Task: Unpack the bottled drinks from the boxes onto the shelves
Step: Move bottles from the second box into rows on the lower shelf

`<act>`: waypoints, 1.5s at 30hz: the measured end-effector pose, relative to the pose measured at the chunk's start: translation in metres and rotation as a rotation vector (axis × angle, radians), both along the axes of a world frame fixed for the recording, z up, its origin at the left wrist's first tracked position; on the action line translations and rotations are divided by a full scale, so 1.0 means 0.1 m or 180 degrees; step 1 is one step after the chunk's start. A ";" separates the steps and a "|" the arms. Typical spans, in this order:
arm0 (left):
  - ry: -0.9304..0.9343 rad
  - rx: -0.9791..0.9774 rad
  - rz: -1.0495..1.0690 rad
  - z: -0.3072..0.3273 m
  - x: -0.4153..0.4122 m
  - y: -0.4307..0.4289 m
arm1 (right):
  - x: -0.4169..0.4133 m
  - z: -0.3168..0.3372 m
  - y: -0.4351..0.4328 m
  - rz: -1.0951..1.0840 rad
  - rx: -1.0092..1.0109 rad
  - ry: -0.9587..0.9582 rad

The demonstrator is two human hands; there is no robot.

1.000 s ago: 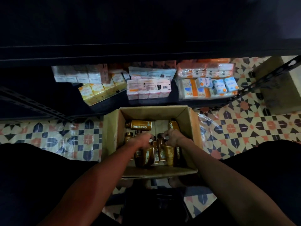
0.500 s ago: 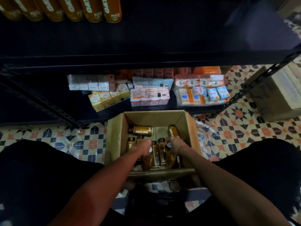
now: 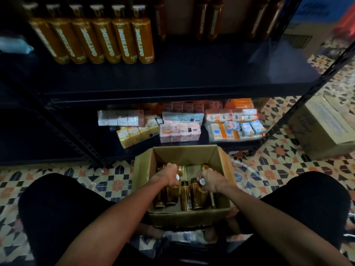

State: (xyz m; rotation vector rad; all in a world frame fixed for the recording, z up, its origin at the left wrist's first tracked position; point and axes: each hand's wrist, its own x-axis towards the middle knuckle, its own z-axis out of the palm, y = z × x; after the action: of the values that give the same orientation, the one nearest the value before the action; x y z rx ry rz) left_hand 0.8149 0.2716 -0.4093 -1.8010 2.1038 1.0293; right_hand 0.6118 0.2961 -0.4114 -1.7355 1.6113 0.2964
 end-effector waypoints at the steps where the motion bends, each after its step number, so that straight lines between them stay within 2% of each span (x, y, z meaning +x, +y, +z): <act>1: 0.0033 -0.0052 -0.0013 0.08 0.00 -0.04 | 0.00 0.07 -0.04 0.0004 -0.0052 -0.0022; 6: 0.0039 -0.0303 -0.0236 0.51 0.02 -0.30 | 0.03 0.55 -0.29 0.0554 -0.0403 -0.0053; 13: -0.0211 -0.0567 -0.0560 1.43 -0.02 -0.67 | 0.14 1.40 -0.66 0.1074 -0.1004 -0.0268; 22: -0.0033 -0.0874 -0.0534 2.67 0.10 -0.90 | 0.12 2.44 -1.00 0.1159 -0.1720 -0.0451; 28: 0.0010 -0.1409 -0.0595 3.37 0.11 -0.99 | 0.10 3.10 -1.12 0.1234 -0.2268 -0.0643; 32: 0.0064 -0.1864 -0.0574 3.75 0.11 -1.07 | 0.09 3.48 -1.20 0.1140 -0.2667 -0.1021; 38: 0.0117 -0.2431 -0.0463 4.05 0.12 -1.23 | 0.06 3.70 -1.33 0.0740 -0.3242 -0.1570; 45: 0.0357 -0.2415 -0.0339 3.85 0.14 -1.48 | 0.12 3.58 -1.52 0.0287 -0.3365 -0.1827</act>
State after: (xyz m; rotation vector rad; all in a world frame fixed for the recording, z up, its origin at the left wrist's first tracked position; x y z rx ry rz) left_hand 0.8289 0.1235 -0.0243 -1.8953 2.8790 0.3059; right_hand 0.6238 0.1439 -0.0538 -2.3152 1.2947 -1.1133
